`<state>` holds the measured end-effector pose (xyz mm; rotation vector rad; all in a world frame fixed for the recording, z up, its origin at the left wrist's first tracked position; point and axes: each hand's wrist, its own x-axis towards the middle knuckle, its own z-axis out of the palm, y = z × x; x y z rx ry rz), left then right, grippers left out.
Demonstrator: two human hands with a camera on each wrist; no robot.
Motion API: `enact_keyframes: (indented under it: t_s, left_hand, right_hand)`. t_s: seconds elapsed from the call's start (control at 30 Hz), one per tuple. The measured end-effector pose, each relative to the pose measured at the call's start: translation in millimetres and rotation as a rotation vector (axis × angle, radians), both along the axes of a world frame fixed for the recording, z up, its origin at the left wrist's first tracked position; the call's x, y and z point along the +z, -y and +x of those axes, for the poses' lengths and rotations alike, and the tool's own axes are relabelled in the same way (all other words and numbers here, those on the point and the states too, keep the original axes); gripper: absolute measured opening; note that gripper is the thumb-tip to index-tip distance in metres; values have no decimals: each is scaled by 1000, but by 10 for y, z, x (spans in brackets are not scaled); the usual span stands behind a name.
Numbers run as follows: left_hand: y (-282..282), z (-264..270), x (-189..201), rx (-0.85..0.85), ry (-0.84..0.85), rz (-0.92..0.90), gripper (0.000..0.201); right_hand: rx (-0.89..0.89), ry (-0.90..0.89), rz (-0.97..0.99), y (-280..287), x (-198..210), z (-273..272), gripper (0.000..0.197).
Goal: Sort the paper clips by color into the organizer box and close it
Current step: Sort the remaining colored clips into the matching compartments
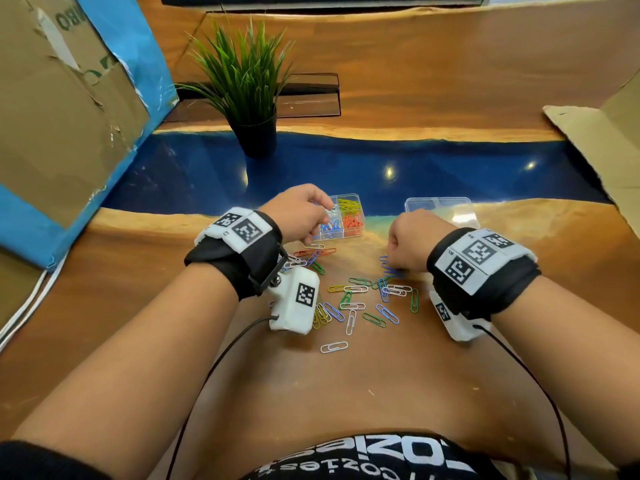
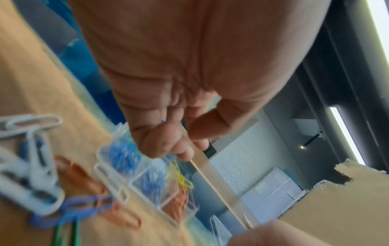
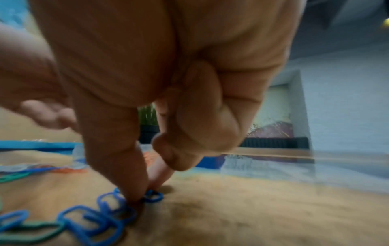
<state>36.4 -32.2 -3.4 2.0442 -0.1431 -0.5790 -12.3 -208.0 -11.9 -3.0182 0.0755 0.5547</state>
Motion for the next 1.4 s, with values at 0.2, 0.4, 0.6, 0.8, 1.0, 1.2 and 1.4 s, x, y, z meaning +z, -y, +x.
enact_keyframes:
  t_s: [0.2, 0.4, 0.6, 0.8, 1.0, 1.2, 1.4]
  left_hand:
    - [19, 109, 59, -49, 178, 234, 34]
    - [149, 96, 40, -116, 196, 298, 45]
    - [64, 97, -33, -20, 186, 133, 42]
    - [-71, 55, -17, -31, 258, 221, 46]
    - [-79, -48, 73, -221, 320, 443, 55]
    - [-93, -66, 38, -229, 316, 421, 54]
    - [-85, -54, 14, -223, 324, 433, 52]
  right_hand:
    - [34, -67, -45, -45, 22, 12, 17]
    - [-62, -50, 161, -8, 5, -19, 15]
    - [-431, -86, 846, -65, 139, 92, 26]
    - [-655, -190, 1288, -293, 251, 287, 19]
    - [-775, -158, 1354, -485, 298, 409, 30]
    - [-859, -125, 1381, -491, 304, 424, 23]
    - [-829, -195, 1325, -503, 351, 405, 30]
